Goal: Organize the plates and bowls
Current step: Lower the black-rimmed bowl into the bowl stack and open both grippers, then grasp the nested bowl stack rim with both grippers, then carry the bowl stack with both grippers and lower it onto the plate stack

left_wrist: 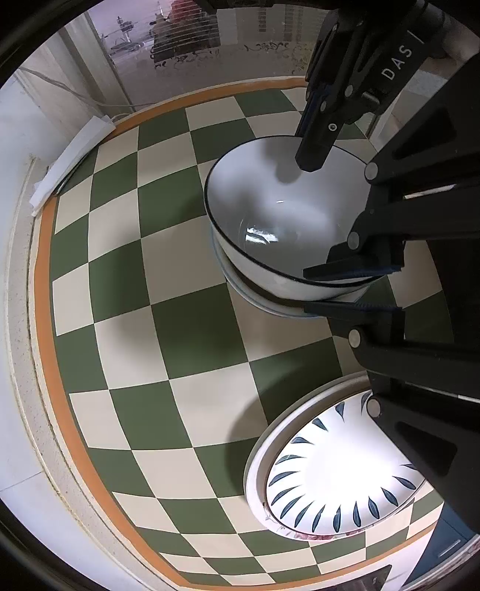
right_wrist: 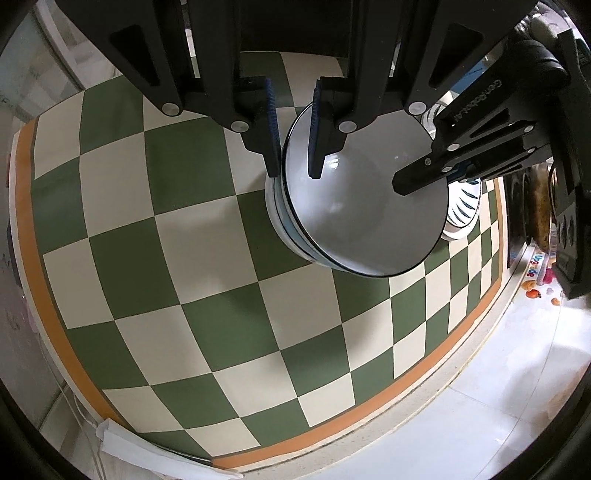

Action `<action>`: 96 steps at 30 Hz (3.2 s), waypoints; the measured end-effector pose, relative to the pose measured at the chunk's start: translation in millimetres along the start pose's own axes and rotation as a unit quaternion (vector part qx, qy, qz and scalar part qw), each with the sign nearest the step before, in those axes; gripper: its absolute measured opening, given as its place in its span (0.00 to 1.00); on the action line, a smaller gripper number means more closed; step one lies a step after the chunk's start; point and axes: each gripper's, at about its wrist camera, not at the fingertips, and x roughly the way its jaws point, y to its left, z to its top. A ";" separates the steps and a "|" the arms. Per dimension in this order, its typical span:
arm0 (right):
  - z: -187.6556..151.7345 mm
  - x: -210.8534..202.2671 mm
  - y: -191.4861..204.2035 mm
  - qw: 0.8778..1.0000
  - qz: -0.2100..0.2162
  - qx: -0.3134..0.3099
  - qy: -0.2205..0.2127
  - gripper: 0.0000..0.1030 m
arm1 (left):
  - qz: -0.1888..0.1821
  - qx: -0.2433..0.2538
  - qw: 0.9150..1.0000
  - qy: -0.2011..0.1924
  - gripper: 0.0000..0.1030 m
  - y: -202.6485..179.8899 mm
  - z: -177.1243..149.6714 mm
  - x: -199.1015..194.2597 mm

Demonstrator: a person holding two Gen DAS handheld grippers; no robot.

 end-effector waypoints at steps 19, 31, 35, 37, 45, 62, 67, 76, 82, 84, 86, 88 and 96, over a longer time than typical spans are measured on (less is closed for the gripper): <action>-18.4 -48.5 15.6 0.999 -0.009 -0.019 -0.045 0.25 | 0.028 0.016 0.997 -0.067 0.14 2.2 -20.5 -62.6; -75.7 -149.7 42.9 0.988 -0.022 -0.047 -0.144 0.69 | 0.008 0.050 0.989 -0.142 0.46 -10.7 -57.9 -142.9; -87.9 -166.4 48.7 0.985 -0.028 -0.053 -0.162 0.84 | 0.005 0.055 0.986 -0.159 0.79 -10.4 -66.7 -158.4; -92.6 -172.7 49.7 0.984 -0.028 -0.051 -0.167 0.90 | 0.008 0.059 0.985 -0.164 0.84 -10.3 -70.8 -163.2; -106.5 -191.9 56.6 0.979 -0.040 -0.054 -0.194 0.96 | -0.003 0.061 0.982 -0.180 0.95 -10.1 -81.7 -176.4; -79.5 -157.5 40.1 0.983 -0.050 -0.034 -0.173 0.97 | -0.017 0.031 0.992 -0.118 0.96 7.1 -47.2 -123.2; -58.7 -122.7 22.6 0.989 -0.040 -0.016 -0.140 0.97 | -0.037 0.013 0.997 -0.070 0.96 15.5 -20.7 -80.7; -20.9 -42.6 -14.5 0.996 0.032 0.017 -0.082 0.97 | -0.067 -0.016 0.998 0.012 0.95 13.1 30.4 -11.3; -3.6 11.0 -35.7 0.991 0.122 0.042 -0.040 0.97 | -0.075 -0.013 0.995 0.070 0.89 12.3 48.2 33.1; -0.5 26.7 -40.4 0.989 0.134 0.047 -0.027 0.97 | -0.081 -0.013 0.993 0.088 0.79 12.7 48.8 45.4; 1.1 41.6 -43.1 0.986 0.156 0.049 -0.014 0.97 | -0.095 -0.010 0.990 0.104 0.70 12.2 47.3 55.9; 1.4 52.7 -44.5 0.982 0.179 0.054 -0.003 0.94 | -0.115 -0.010 0.987 0.112 0.66 12.8 45.3 62.7; 1.3 91.8 -50.3 0.975 0.205 0.083 0.033 0.58 | -0.171 -0.021 0.981 0.091 0.55 19.7 39.4 63.2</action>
